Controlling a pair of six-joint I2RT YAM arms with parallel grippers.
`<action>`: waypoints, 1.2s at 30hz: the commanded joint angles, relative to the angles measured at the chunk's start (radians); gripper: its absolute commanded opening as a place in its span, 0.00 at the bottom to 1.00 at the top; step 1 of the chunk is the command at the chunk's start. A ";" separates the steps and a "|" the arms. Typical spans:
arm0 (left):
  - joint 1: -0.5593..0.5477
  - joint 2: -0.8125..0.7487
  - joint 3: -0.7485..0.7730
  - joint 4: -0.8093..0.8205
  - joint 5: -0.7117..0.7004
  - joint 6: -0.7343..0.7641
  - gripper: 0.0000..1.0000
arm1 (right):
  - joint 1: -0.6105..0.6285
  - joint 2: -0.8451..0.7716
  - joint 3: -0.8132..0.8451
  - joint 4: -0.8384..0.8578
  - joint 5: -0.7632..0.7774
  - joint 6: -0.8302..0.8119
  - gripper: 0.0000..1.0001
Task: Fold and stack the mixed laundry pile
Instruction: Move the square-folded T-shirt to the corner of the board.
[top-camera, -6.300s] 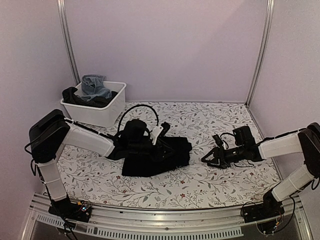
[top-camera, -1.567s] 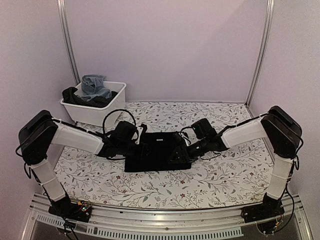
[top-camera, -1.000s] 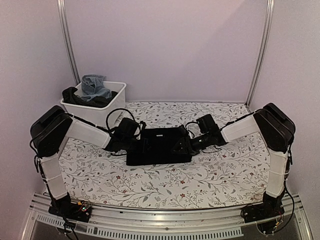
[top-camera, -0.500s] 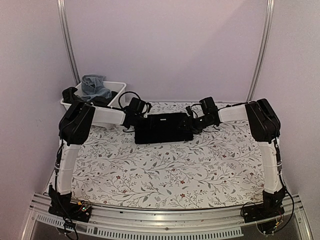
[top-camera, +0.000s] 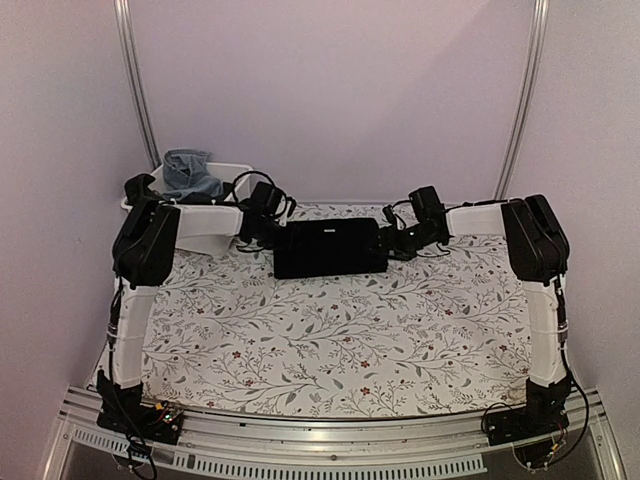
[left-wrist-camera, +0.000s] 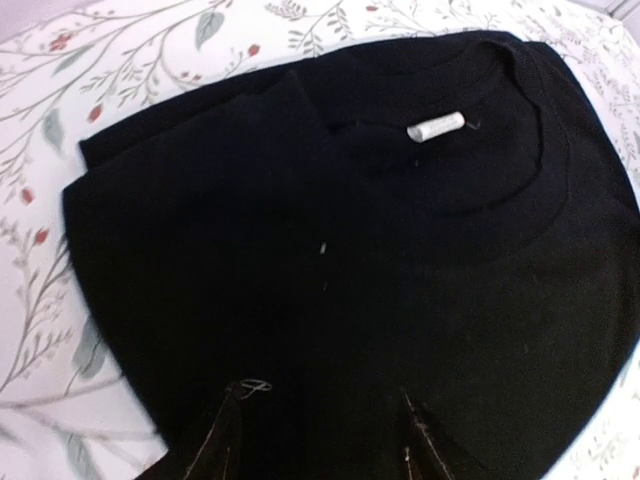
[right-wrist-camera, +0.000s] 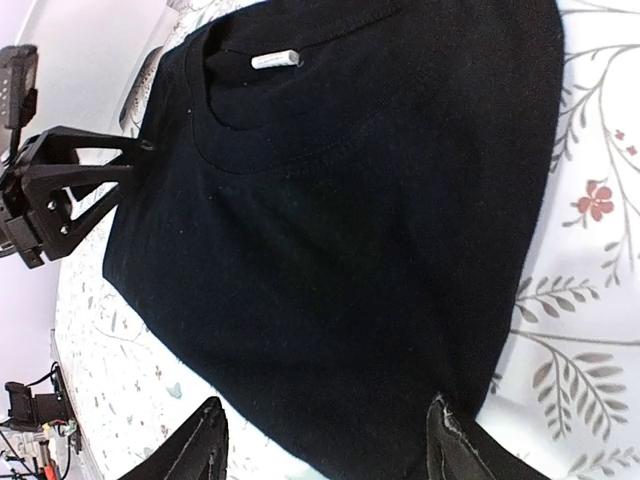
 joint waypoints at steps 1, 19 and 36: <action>0.012 -0.226 -0.189 0.004 -0.049 0.018 0.52 | 0.023 -0.129 -0.041 -0.066 0.112 -0.078 0.67; -0.105 -0.071 -0.176 -0.065 -0.205 0.021 0.42 | 0.117 0.192 0.327 -0.277 0.358 -0.136 0.55; -0.040 0.251 0.316 -0.221 -0.141 0.064 0.38 | 0.031 0.414 0.668 -0.431 0.520 -0.167 0.49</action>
